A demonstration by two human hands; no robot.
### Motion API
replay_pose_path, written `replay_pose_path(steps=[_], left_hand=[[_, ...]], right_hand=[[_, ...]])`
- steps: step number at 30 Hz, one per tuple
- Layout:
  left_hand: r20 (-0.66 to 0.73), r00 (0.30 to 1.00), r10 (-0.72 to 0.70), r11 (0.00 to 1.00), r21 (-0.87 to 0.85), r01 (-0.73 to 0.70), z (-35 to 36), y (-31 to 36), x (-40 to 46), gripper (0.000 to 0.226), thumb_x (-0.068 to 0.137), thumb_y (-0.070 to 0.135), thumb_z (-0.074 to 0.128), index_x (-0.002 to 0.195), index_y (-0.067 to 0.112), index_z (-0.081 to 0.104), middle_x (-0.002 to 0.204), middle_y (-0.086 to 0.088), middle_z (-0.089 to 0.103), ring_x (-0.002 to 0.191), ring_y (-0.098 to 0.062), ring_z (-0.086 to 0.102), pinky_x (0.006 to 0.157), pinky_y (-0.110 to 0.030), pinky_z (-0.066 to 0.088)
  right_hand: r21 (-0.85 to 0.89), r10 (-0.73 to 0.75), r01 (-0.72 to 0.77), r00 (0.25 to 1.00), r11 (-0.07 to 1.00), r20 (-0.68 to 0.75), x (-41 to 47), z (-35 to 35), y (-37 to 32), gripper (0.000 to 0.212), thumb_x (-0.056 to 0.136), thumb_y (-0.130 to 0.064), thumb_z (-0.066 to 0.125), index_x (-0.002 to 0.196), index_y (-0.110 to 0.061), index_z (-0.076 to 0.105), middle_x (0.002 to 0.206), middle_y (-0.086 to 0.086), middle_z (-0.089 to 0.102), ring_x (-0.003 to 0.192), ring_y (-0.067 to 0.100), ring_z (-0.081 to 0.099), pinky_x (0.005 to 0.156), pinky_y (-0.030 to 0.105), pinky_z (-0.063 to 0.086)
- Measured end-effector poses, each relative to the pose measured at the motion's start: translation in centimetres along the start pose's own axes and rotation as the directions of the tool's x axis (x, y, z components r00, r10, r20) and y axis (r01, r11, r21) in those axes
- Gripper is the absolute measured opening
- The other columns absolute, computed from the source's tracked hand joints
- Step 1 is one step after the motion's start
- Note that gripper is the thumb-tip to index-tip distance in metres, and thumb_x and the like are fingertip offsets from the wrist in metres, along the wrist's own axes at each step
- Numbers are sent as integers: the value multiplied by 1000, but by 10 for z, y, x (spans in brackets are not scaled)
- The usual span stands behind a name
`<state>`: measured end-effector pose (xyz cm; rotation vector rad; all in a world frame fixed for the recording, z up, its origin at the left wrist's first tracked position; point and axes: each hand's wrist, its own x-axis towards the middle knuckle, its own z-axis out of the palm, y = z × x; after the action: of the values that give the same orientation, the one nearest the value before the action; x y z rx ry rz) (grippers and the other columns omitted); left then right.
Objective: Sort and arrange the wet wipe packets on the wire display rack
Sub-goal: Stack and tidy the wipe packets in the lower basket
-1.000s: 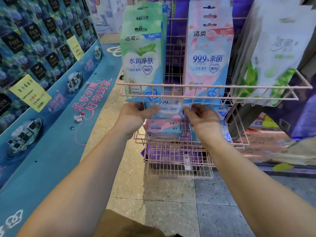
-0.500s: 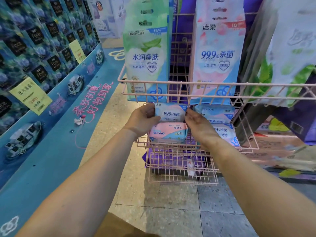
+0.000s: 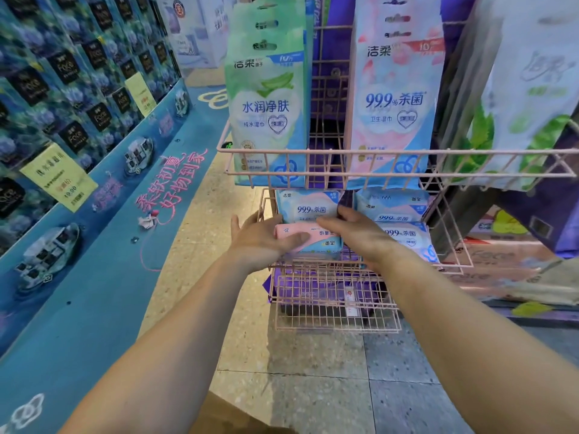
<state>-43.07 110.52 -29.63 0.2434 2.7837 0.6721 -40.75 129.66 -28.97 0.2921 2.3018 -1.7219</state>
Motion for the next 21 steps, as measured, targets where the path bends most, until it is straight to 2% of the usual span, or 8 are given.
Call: replay_pose_path(steps=[3,7,10,12,14,16,18,21], left_hand=[[-16,999,40,998,-53,-41,3,-8,-3,84,63,83,40,135,42,44,142,1,51,148,-13,7,115,-50,-16],[-11,999,41,997,-63,-42,1,-7,0,90,62,81,52,142,43,33,142,5,51,148,-12,4,115,-48,-18],[25,999,41,996,-76,-39,-1,-8,9,104,56,82,56,147,43,22,148,6,43,149,-15,0,114,-48,-19],[36,997,73,994,-90,-69,-3,-12,9,106,55,78,62,147,42,22,150,8,39,149,-15,2,115,-48,-17],[-3,994,109,984,-138,-108,-5,-17,4,95,60,65,72,141,39,31,140,14,49,145,-15,20,117,-49,-11],[-87,992,88,964,-243,-107,-2,-23,0,71,64,54,79,122,36,43,111,19,60,121,-8,51,117,-52,2],[-151,988,17,921,-381,-74,1,-22,2,50,68,53,76,104,35,46,90,21,60,93,0,57,114,-55,18],[-219,975,-46,967,-256,-12,6,-12,11,37,79,65,56,96,33,50,79,13,64,92,-11,62,116,-51,11]], right_hand=[[-22,-63,62,997,998,-46,-7,1,3,28,81,-36,72,100,-36,51,100,-19,64,98,5,61,91,26,47],[-43,-65,63,996,997,-68,-9,3,4,80,72,-44,78,140,-30,38,126,-20,51,120,5,48,104,26,39],[-66,-41,42,999,997,11,-10,-3,-1,55,74,-36,79,119,-33,47,101,-30,54,100,-4,55,84,13,43],[-128,-30,36,999,991,45,-9,-6,1,72,64,-37,86,125,-31,48,110,-23,63,107,3,61,92,25,50],[-288,12,-9,1000,957,7,-10,-7,3,89,62,-39,86,138,-30,40,124,-14,60,113,13,59,102,37,47],[-443,35,-61,997,894,-68,-9,-7,7,76,71,-44,79,136,-27,44,126,-7,61,111,18,60,100,38,48],[-431,28,-70,994,900,-104,-9,-6,5,63,79,-54,67,132,-24,50,125,-2,63,109,20,61,96,37,50],[-376,28,-89,986,923,-165,-7,-7,-4,65,85,-59,54,134,-16,49,131,3,61,115,23,59,95,33,47]])
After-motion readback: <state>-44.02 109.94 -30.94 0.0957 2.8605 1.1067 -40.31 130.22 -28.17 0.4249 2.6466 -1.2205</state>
